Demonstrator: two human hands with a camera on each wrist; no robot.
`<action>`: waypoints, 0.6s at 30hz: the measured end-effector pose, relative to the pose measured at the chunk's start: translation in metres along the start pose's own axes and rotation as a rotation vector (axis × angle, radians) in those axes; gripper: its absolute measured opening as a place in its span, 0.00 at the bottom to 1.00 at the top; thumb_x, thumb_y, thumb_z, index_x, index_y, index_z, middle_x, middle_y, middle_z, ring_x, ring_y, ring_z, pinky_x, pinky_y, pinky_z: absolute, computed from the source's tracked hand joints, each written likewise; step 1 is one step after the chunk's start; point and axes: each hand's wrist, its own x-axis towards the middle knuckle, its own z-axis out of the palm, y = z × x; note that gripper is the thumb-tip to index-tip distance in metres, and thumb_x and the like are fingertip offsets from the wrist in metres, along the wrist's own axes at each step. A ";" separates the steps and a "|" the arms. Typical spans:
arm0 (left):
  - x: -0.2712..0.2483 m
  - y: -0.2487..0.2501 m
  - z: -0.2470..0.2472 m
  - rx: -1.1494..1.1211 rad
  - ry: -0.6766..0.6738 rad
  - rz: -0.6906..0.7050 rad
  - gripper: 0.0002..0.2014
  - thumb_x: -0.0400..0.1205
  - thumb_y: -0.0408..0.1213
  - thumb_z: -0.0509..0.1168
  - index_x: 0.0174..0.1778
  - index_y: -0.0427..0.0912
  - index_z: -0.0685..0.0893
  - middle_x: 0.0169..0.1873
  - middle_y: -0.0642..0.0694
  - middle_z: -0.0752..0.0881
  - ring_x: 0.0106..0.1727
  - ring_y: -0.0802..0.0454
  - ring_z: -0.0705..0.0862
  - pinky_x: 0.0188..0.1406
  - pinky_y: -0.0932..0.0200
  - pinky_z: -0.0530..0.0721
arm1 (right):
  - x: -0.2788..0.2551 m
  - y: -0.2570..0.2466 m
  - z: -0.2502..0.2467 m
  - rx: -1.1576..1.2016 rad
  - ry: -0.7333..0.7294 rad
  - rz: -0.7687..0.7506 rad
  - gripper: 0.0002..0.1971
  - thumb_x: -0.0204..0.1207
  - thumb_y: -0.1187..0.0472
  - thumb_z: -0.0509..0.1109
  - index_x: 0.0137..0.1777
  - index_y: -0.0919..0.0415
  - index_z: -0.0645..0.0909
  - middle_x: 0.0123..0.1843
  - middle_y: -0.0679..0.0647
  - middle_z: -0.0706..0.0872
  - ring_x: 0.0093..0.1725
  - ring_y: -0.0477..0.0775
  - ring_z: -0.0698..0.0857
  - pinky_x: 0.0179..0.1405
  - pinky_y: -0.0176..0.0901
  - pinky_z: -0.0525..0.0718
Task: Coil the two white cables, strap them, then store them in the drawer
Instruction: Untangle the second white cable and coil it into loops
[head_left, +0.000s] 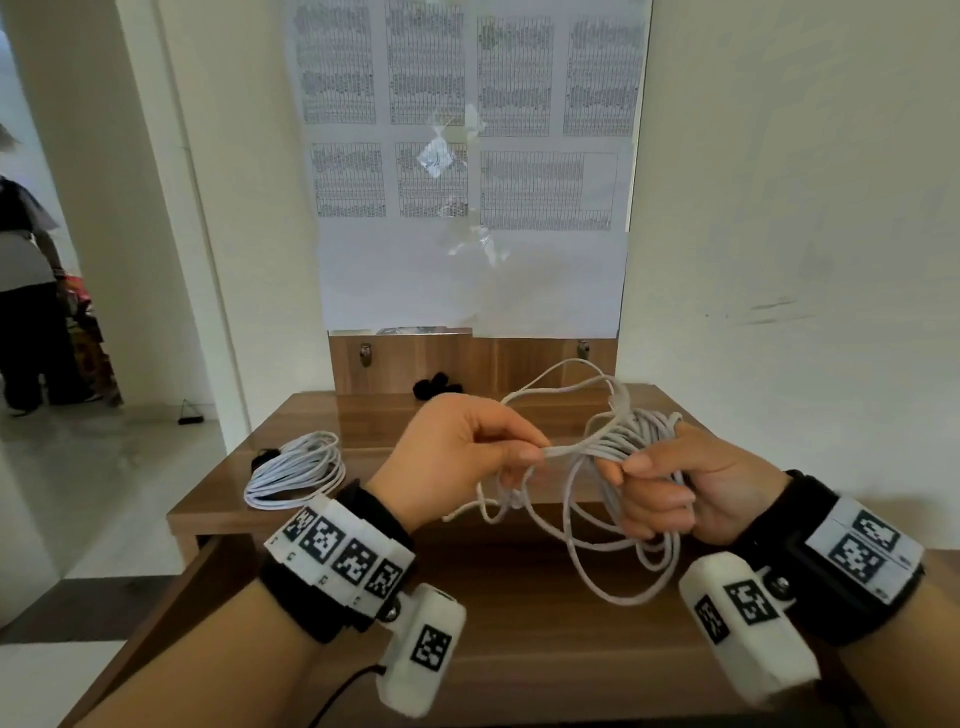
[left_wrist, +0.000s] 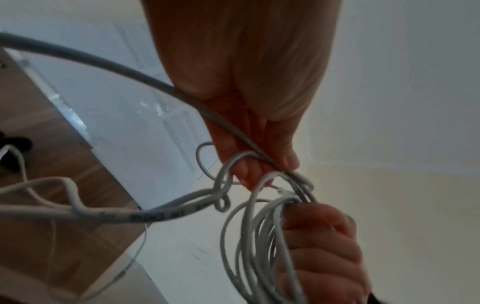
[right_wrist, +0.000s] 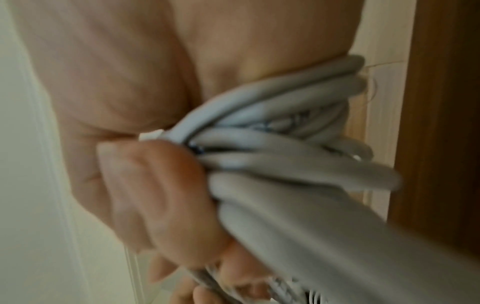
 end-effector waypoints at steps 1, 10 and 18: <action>-0.002 0.001 -0.001 0.066 0.005 0.009 0.05 0.81 0.33 0.70 0.47 0.44 0.92 0.35 0.50 0.91 0.37 0.56 0.89 0.43 0.64 0.86 | 0.000 0.001 -0.001 0.007 -0.009 -0.004 0.07 0.79 0.64 0.63 0.47 0.69 0.78 0.20 0.47 0.75 0.18 0.46 0.74 0.33 0.44 0.76; -0.013 -0.052 -0.022 0.666 0.276 -0.074 0.05 0.87 0.37 0.58 0.46 0.52 0.74 0.35 0.54 0.82 0.36 0.52 0.81 0.36 0.53 0.79 | -0.013 -0.009 -0.012 0.142 -0.119 -0.030 0.12 0.86 0.66 0.53 0.50 0.69 0.77 0.22 0.50 0.71 0.20 0.49 0.70 0.36 0.43 0.78; -0.022 -0.050 -0.005 0.492 0.454 -0.159 0.27 0.76 0.21 0.61 0.70 0.48 0.77 0.71 0.50 0.75 0.76 0.53 0.68 0.77 0.59 0.66 | -0.014 -0.014 -0.014 0.242 -0.103 -0.140 0.14 0.86 0.69 0.49 0.53 0.74 0.76 0.23 0.54 0.70 0.22 0.54 0.69 0.41 0.50 0.81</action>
